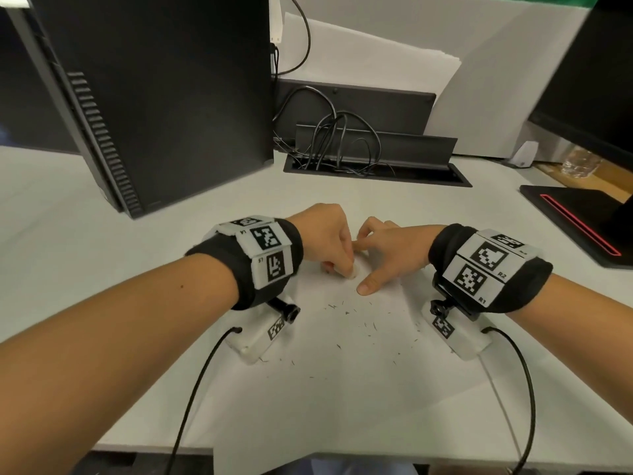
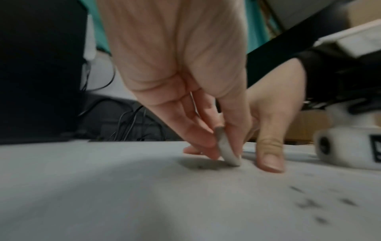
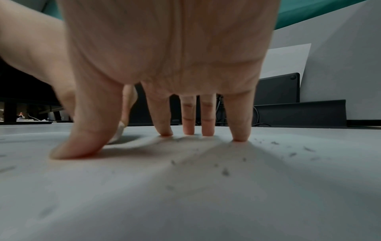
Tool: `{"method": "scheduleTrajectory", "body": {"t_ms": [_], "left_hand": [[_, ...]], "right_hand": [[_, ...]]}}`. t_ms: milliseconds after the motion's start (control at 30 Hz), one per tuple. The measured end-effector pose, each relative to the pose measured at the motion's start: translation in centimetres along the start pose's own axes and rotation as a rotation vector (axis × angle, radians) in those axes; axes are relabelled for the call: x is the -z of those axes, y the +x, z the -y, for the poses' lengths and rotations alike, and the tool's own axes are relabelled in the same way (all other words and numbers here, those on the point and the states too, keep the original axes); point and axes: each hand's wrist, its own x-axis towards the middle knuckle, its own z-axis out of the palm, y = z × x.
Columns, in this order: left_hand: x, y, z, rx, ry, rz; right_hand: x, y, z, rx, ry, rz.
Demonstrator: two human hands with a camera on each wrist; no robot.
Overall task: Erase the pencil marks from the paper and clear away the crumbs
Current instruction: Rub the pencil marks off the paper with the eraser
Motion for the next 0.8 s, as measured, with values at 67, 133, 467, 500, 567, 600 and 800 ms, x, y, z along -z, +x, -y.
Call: {"method": "scheduleTrajectory", "body": {"t_ms": [67, 133, 467, 500, 567, 600, 800], "left_hand": [[0.33, 0.26, 0.35, 0.024, 0.034, -0.088], [0.25, 0.37, 0.34, 0.031, 0.037, -0.082], [0.06, 0.45, 0.22, 0.015, 0.022, -0.005], [0.09, 0.4, 0.26, 0.005, 0.024, -0.006], [0.43, 0.65, 0.52, 0.02, 0.048, -0.066], [0.54, 0.77, 0.58, 0.033, 0.054, -0.083], [0.1, 0.49, 0.12, -0.005, 0.035, 0.013]], "right_hand": [[0.03, 0.01, 0.05, -0.009, 0.007, 0.003], [-0.04, 0.1, 0.01, -0.013, 0.006, 0.005], [-0.08, 0.28, -0.21, -0.01, 0.002, 0.001], [-0.05, 0.28, -0.2, -0.011, 0.003, 0.001], [-0.03, 0.27, -0.14, -0.014, 0.006, 0.0], [-0.01, 0.29, -0.14, -0.013, 0.005, -0.001], [-0.15, 0.4, -0.25, 0.0, 0.002, 0.001]]}}
